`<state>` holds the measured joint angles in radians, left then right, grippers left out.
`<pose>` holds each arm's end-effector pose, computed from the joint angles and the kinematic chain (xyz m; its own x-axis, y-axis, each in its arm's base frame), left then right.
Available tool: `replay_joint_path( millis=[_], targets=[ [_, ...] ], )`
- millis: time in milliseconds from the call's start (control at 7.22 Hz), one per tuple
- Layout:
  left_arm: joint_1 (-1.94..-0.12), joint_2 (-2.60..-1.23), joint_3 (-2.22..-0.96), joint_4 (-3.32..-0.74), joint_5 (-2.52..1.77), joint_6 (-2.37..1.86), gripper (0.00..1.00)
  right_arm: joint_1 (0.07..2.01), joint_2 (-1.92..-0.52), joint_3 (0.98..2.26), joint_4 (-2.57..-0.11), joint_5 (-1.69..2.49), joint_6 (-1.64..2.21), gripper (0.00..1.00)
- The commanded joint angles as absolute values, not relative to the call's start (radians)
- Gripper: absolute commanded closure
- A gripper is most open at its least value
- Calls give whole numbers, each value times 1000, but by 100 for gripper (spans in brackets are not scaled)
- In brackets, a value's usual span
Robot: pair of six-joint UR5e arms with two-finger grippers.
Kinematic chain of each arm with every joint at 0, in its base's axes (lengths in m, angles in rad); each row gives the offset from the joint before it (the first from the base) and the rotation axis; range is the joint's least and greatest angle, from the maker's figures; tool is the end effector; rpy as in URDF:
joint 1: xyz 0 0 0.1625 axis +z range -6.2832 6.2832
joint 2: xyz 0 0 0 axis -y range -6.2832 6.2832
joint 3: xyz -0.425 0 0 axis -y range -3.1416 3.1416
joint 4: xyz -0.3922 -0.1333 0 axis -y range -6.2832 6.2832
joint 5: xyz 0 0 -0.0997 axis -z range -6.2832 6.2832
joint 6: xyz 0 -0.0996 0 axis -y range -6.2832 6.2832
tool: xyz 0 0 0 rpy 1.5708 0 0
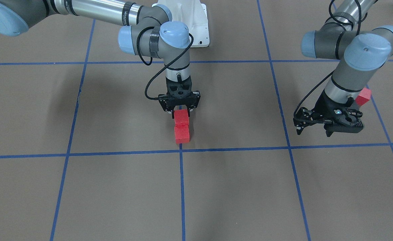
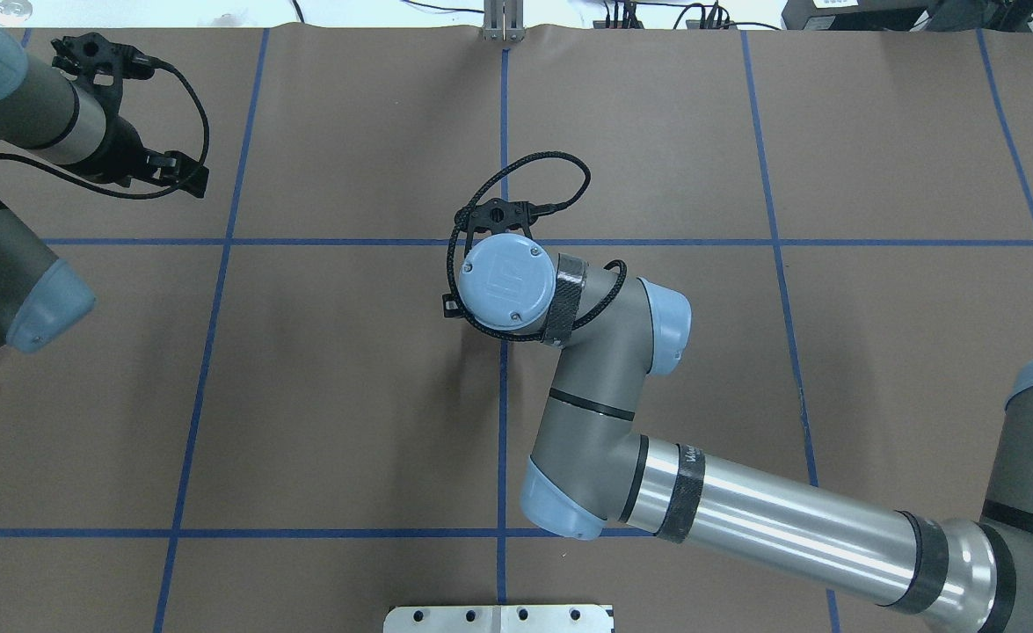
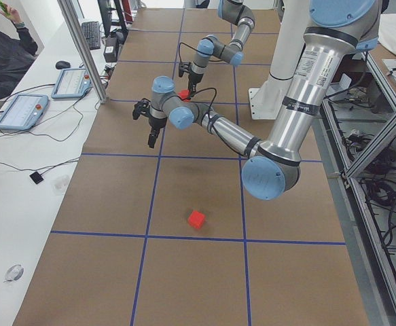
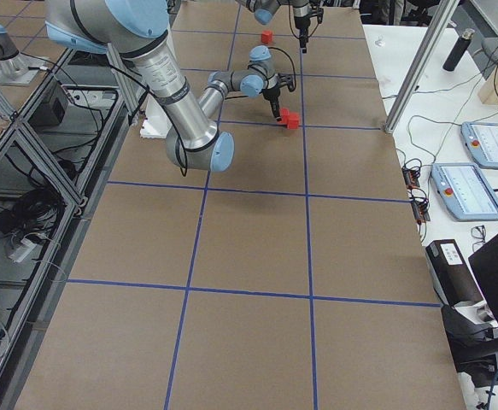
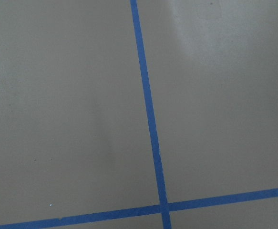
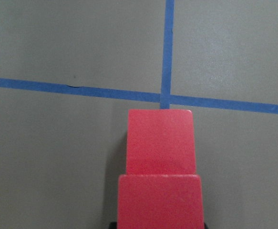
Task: Form red blocks into L shape at center
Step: 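Lower the cube just nearer the robot than the center cube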
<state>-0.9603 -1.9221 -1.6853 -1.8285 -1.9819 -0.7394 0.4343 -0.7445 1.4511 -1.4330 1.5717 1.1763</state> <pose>0.2856 -0.5713 0.3878 0.7324 0.1346 -0.6674 0.0865 0.9539 0.2873 -0.6257 -0.4371 0.1875 0.7177 -0.0908 0.6904 -0.1563 0.9452 0.2868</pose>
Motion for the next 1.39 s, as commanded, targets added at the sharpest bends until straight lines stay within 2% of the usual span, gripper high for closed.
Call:
replay_joint_path(
  millis=[0,277,693,1247],
  targets=[
    [-960,-1922,-1684,-1829,-1982,-739,0,434,-747,1451,-1430,1556,1175,34],
    [-960,-1922,-1684,-1829,-1982,-739,0,434,-750,1450,-1425,1552,1175,17],
    [-960,-1924,-1684,-1829,-1982,-741,0,434,-750,1450,-1425,1551,1177,5],
    [-960,-1922,-1684,-1833,-1982,-742,0,437,-745,1459,-1422,1551,1172,2]
  ],
)
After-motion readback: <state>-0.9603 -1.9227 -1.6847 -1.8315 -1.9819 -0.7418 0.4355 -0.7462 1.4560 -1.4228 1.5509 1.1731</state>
